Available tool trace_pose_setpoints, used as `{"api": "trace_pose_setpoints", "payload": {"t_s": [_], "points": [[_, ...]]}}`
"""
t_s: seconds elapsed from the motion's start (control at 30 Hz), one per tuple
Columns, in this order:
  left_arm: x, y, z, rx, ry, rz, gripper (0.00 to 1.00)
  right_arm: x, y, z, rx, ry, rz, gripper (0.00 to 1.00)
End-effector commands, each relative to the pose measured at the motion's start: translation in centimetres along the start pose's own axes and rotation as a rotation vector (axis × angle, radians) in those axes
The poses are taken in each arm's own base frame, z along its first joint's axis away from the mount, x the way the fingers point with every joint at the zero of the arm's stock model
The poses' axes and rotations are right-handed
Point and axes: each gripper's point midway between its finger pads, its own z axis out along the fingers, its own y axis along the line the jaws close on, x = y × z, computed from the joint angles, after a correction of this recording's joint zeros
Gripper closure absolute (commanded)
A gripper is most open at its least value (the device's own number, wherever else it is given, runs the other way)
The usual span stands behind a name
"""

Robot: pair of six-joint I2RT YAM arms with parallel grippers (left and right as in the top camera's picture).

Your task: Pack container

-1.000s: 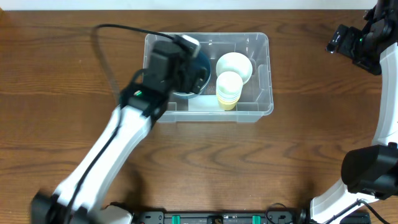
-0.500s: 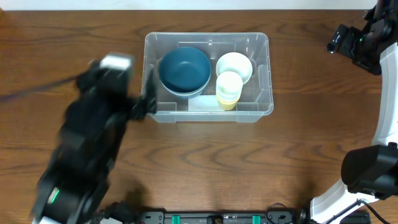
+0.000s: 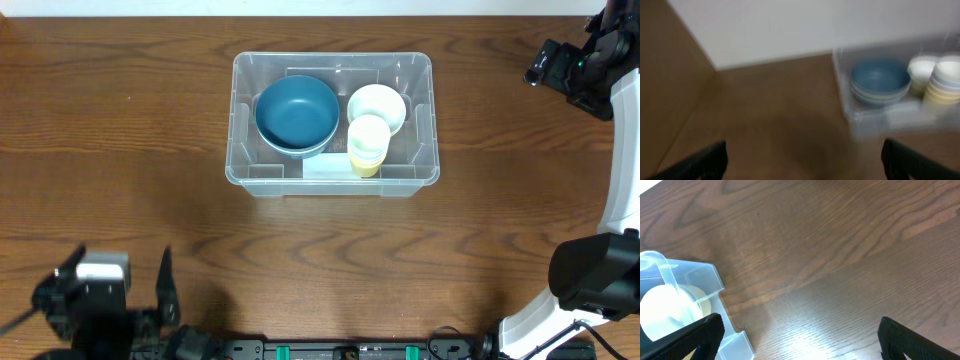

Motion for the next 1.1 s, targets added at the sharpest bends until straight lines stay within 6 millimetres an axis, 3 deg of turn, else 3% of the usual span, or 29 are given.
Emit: {"api": "trace_pose_setpoints", "payload": {"t_s": [0.0, 0.27, 0.4, 0.5, 0.7, 0.83, 1.07], "points": [[1.6, 0.7, -1.0, -0.021, 0.02, 0.015, 0.02, -0.4, 0.0, -1.2, -0.009, -0.03, 0.016, 0.01], [3.6, 1.8, -2.4, -0.088, 0.031, -0.167, 0.02, -0.4, 0.0, -1.2, -0.009, -0.03, 0.016, 0.01], [4.3, 1.2, -2.2, -0.112, 0.002, -0.276, 0.02, -0.4, 0.0, -1.2, -0.009, -0.03, 0.016, 0.01], [3.8, 0.7, -0.4, -0.12, -0.074, -0.329, 0.02, -0.4, 0.0, -1.2, -0.009, -0.03, 0.016, 0.01], [0.9, -1.4, 6.1, -0.028, -0.304, -0.37, 0.02, -0.4, 0.0, -1.2, -0.009, -0.03, 0.016, 0.01], [-0.9, -2.7, 9.4, 0.039, -0.526, -0.386, 0.02, -0.4, 0.0, -1.2, -0.009, -0.03, 0.016, 0.01], [1.2, -3.3, 11.9, 0.048, -0.665, -0.411, 0.02, -0.4, 0.0, -1.2, -0.009, -0.03, 0.016, 0.01]]}}
